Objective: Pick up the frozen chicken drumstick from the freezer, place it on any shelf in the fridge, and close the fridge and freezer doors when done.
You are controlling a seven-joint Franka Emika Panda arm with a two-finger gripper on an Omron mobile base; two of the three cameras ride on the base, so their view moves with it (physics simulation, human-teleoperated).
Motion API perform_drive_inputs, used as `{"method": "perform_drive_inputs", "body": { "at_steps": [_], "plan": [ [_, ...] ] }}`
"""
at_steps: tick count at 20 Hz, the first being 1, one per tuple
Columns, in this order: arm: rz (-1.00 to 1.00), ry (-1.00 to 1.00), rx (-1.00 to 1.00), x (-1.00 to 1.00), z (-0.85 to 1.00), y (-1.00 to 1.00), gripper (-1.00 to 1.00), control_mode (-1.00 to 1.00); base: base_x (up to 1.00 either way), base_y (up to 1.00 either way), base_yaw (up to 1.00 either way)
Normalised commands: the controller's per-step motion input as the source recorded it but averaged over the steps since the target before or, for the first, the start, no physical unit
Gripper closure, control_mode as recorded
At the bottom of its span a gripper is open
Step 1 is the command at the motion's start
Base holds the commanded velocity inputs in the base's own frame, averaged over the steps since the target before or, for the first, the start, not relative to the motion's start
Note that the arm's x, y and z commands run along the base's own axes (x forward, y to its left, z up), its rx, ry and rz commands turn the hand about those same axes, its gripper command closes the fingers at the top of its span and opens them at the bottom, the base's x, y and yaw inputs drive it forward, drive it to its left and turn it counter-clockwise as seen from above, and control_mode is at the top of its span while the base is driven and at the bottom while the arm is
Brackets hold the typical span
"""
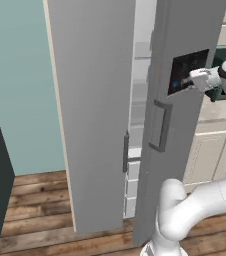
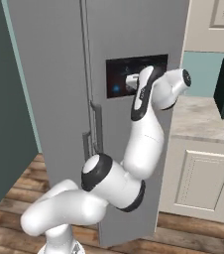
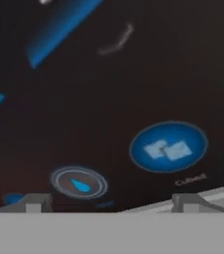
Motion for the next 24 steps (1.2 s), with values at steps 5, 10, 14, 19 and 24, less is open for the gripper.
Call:
{"method": "perform_drive_inputs", "body": {
  "at_steps": [5,10,14,19,24],
  "plan": [
    [-0.36,-0.11,-0.08,0.83,0.00,0.93,-1.00,-1.00,0.00,0.00,0.00],
    [-0.34,-0.01,-0.13,0.77,0.00,0.53,-1.00,-1.00,0.00,0.00,0.00],
    [-0.13,0.04,-0.04,0.37,0.04,0.15,-1.00,-1.00,0.00,0.00,0.00],
    [0.00,0.01,0.00,0.00,0.00,0.00,-1.00,-1.00,0.00,0.00,0.00],
    [0.00,0.00,0.00,0.00,0.00,0.00,-1.00,-1.00,0.00,0.00,0.00]
  ]
}}
